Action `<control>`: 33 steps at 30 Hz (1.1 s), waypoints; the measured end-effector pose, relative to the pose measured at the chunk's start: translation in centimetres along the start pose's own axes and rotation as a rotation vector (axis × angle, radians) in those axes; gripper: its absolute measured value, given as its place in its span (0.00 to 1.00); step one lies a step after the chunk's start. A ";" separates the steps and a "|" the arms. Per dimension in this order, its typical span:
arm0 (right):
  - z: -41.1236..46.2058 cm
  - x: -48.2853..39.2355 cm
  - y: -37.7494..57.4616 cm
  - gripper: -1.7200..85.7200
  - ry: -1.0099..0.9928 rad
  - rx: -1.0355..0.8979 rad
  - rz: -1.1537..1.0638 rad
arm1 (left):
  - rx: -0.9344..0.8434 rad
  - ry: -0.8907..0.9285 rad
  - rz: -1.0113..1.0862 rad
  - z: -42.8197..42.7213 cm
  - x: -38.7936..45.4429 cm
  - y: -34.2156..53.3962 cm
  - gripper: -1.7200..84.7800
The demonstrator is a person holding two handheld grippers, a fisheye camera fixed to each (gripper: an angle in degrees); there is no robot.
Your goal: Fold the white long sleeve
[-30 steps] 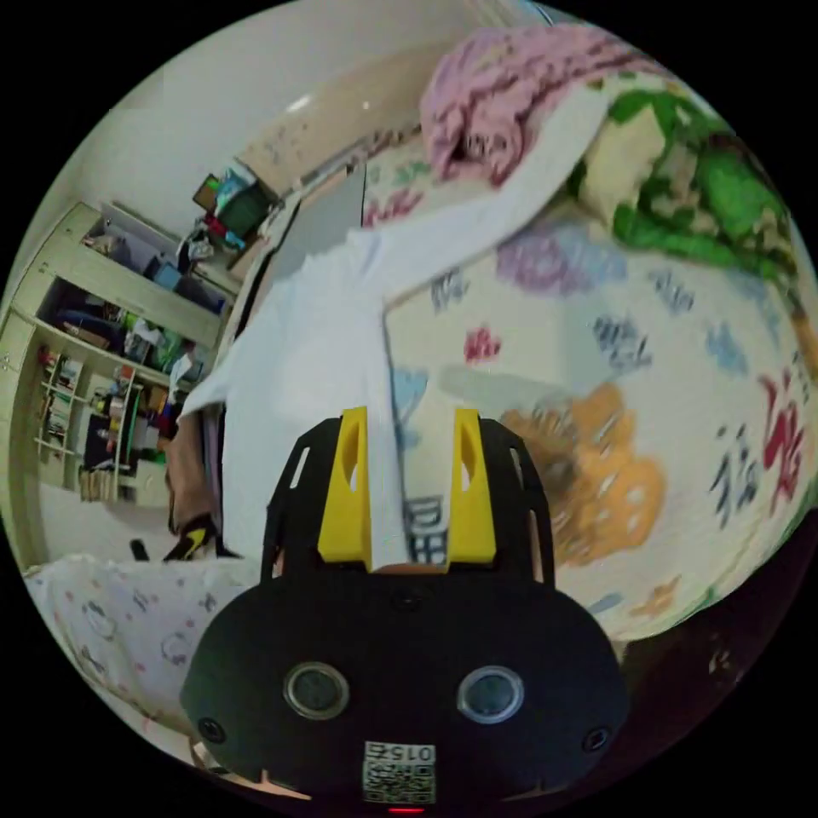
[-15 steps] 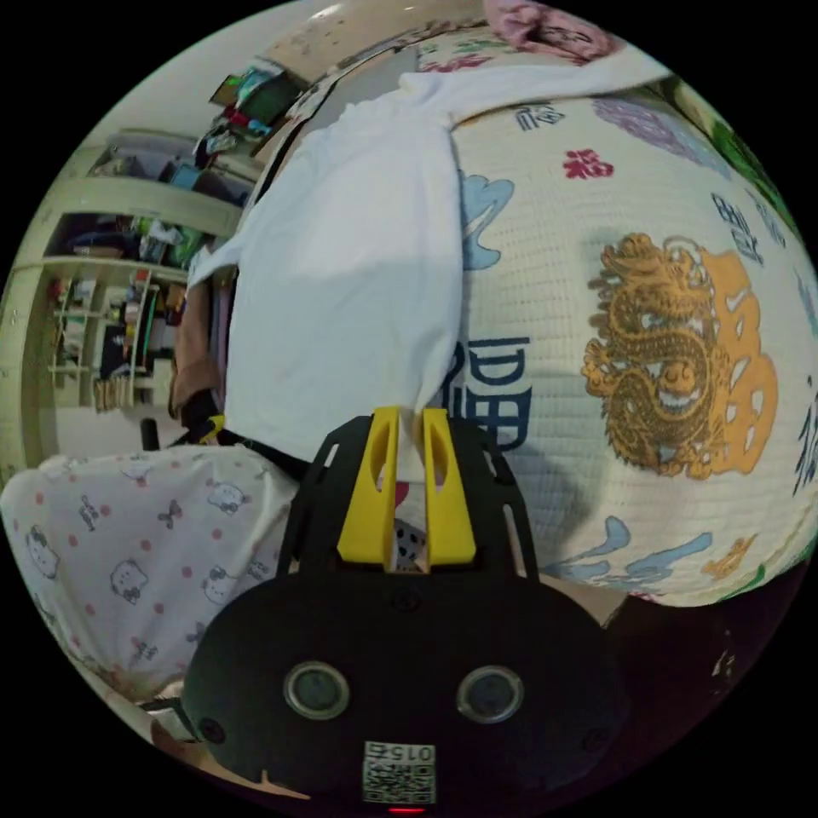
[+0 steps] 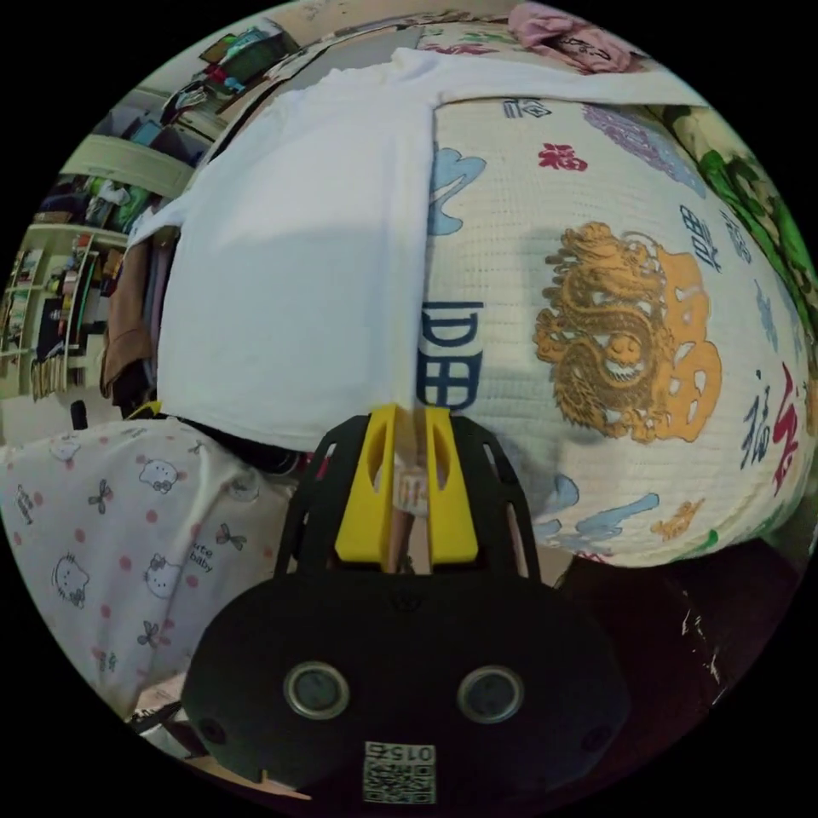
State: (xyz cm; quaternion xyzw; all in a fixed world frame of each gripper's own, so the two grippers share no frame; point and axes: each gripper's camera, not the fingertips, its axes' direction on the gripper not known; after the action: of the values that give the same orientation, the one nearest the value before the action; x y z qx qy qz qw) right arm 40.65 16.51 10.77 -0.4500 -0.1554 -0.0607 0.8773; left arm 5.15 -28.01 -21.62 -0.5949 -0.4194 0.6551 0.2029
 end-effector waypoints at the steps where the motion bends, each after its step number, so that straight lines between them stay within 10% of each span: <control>1: -1.4 -0.2 2.0 0.10 0.016 0.062 0.050 | -0.011 -0.010 0.019 -1.0 -0.1 0.0 0.05; 10: -28.1 -20.2 19.3 0.06 -0.008 1.362 -0.125 | 0.317 0.008 0.441 -20.6 0.1 -1.2 0.06; 16: -34.8 -38.7 35.7 0.11 -0.276 2.089 -0.787 | 0.836 -0.033 0.517 -25.7 4.6 -3.9 0.08; 22: -34.2 -47.1 48.0 0.03 -0.439 2.500 -0.688 | 0.826 0.059 0.616 -24.2 10.5 -4.0 0.08; 33: -34.9 -49.3 53.0 0.01 -0.550 2.649 -0.682 | 0.653 0.116 0.556 -26.0 11.3 -9.8 0.08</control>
State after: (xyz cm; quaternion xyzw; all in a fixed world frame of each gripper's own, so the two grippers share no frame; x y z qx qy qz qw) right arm 14.83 17.80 -65.33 0.7671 -0.3624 0.0107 0.5292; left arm 25.20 -5.83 -19.23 -0.6256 -0.0015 0.7486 0.2194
